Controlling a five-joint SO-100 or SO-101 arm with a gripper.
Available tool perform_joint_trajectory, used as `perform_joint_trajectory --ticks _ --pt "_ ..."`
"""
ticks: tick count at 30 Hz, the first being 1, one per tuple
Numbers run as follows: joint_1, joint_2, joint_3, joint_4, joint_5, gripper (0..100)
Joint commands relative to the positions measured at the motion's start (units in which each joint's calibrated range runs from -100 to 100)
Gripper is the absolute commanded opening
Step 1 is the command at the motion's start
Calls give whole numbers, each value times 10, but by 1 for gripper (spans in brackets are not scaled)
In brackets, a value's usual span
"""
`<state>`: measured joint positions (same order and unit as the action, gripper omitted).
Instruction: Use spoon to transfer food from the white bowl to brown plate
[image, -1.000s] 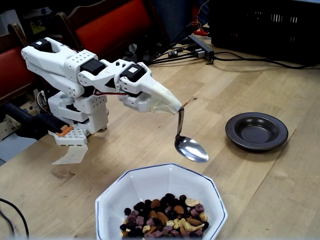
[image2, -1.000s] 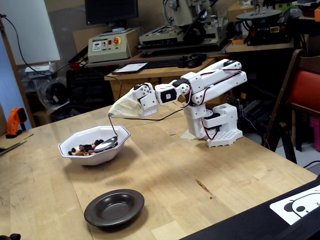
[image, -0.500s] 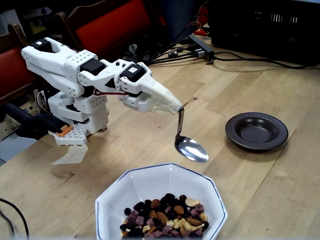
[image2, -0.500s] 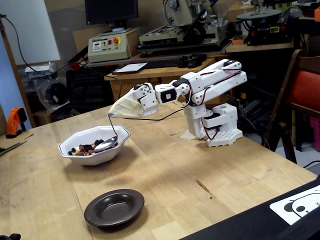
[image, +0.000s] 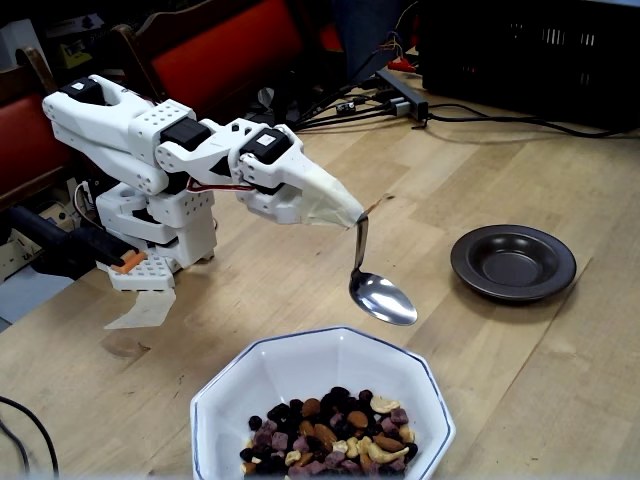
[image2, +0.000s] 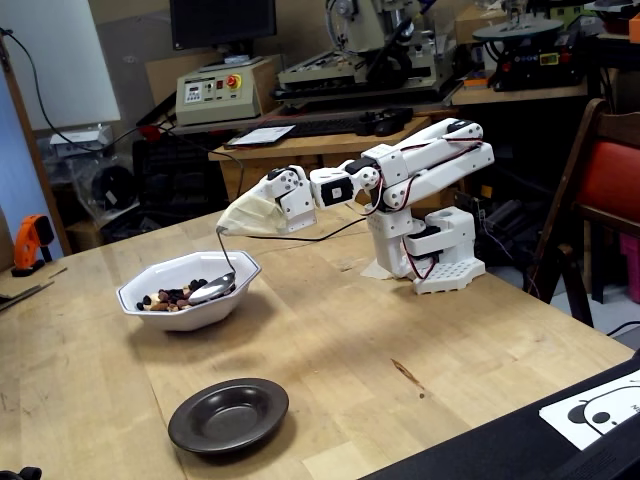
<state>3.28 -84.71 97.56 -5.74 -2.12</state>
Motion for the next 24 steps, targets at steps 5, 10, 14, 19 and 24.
perform_joint_trajectory --ticks 5,10,14,19,24 --pt "1 -1 1 0 1 2" --pt "1 -1 1 0 0 2" --pt "1 -9 1 0 1 2" --pt "2 -7 -2 0 1 2" --pt "1 0 -76 0 1 2"
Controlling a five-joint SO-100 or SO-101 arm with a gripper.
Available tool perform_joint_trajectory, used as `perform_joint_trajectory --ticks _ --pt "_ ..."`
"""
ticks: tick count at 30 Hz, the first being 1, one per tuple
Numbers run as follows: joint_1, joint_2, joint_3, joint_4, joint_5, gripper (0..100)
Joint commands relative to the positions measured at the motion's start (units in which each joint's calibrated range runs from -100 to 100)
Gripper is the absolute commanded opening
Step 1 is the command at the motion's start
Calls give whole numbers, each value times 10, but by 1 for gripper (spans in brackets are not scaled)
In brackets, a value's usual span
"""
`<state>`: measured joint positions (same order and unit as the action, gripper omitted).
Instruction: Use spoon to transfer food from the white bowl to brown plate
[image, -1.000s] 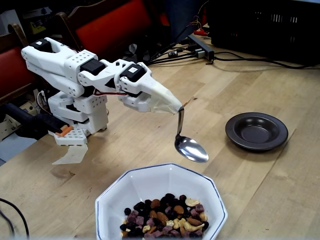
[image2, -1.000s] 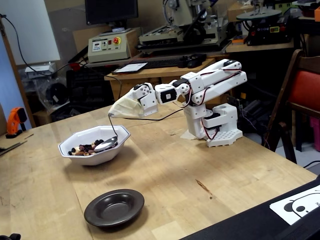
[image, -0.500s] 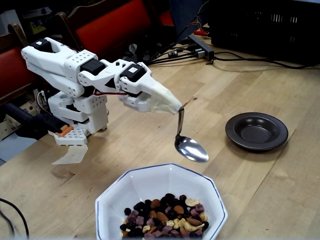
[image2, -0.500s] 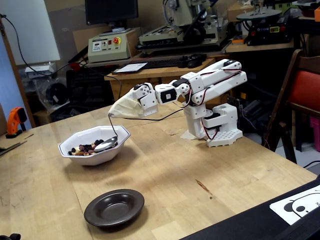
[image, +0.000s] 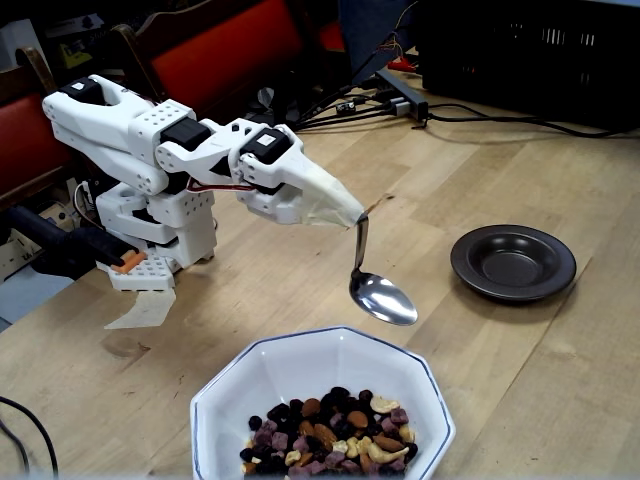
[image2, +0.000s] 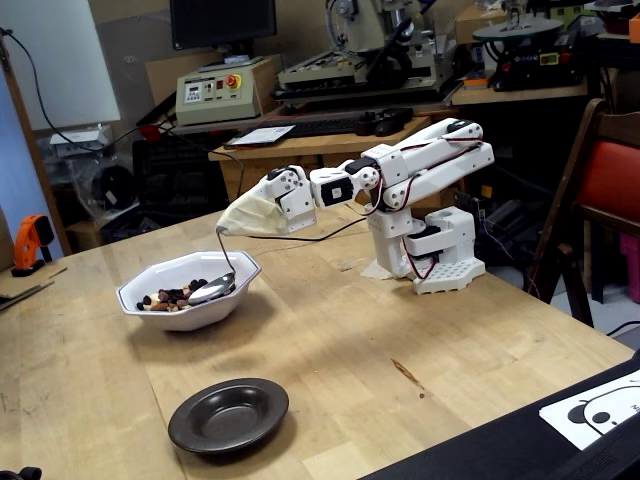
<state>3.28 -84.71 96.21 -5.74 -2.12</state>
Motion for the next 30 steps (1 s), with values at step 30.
perform_joint_trajectory --ticks 30 --pt "6 328 -270 -191 1 2"
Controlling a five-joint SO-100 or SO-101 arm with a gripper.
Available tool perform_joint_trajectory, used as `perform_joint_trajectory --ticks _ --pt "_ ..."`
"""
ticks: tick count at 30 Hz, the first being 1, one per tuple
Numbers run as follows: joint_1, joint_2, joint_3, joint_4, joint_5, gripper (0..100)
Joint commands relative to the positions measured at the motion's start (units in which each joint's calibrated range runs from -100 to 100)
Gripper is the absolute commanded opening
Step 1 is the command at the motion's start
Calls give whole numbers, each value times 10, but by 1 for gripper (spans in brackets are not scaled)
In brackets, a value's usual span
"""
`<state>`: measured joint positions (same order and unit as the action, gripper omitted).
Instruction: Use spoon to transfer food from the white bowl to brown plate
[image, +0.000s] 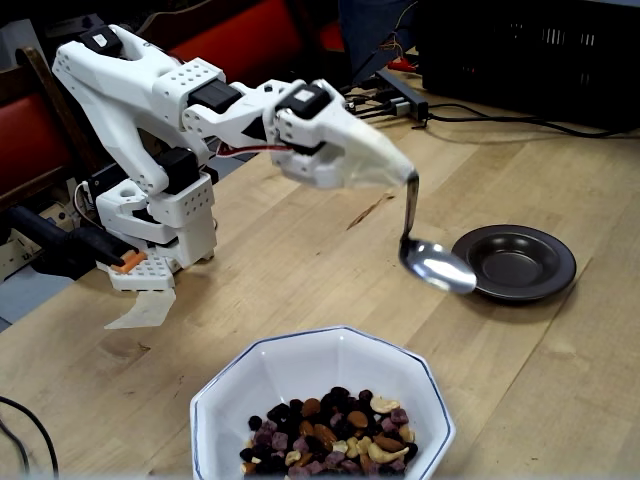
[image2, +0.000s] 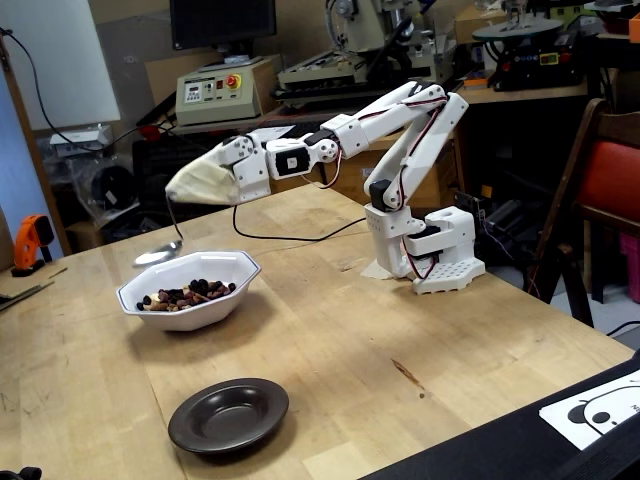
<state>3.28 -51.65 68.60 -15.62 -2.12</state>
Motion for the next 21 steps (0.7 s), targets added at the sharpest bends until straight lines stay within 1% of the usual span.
perform_joint_trajectory --ticks 1,6,13,16,21 --pt "6 -3 17 -110 1 2" --pt "8 -3 79 -187 2 2" --pt "9 -4 137 -262 2 2" --pt "18 -4 148 -279 9 2" --pt "62 -3 162 -286 33 2"
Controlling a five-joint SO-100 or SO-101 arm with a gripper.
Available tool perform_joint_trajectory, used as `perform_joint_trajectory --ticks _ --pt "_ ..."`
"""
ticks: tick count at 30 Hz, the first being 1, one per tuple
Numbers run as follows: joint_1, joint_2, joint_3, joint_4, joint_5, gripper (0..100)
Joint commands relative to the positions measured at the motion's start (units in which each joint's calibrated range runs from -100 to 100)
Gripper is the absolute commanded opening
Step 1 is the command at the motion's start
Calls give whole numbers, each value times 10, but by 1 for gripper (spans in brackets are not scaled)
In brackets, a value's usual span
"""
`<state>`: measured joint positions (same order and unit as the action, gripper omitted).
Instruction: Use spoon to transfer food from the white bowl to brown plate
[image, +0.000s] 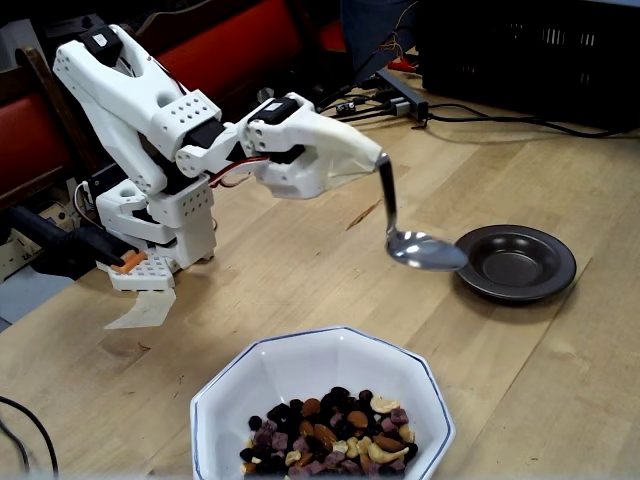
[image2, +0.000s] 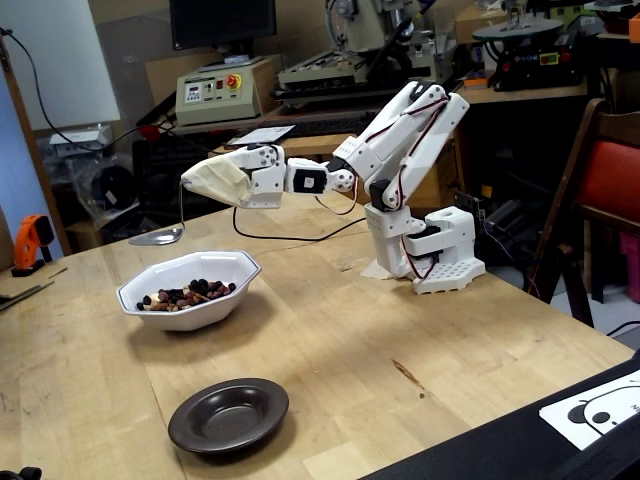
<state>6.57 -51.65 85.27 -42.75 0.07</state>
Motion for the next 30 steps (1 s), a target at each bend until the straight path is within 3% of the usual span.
perform_joint_trajectory --ticks 1,10,23,30 --pt "35 -3 -5 -14 12 2" --pt "51 -2 -3 -14 -28 2" --pt "51 178 -47 -21 -18 2" --pt "74 193 -77 -21 -15 2"
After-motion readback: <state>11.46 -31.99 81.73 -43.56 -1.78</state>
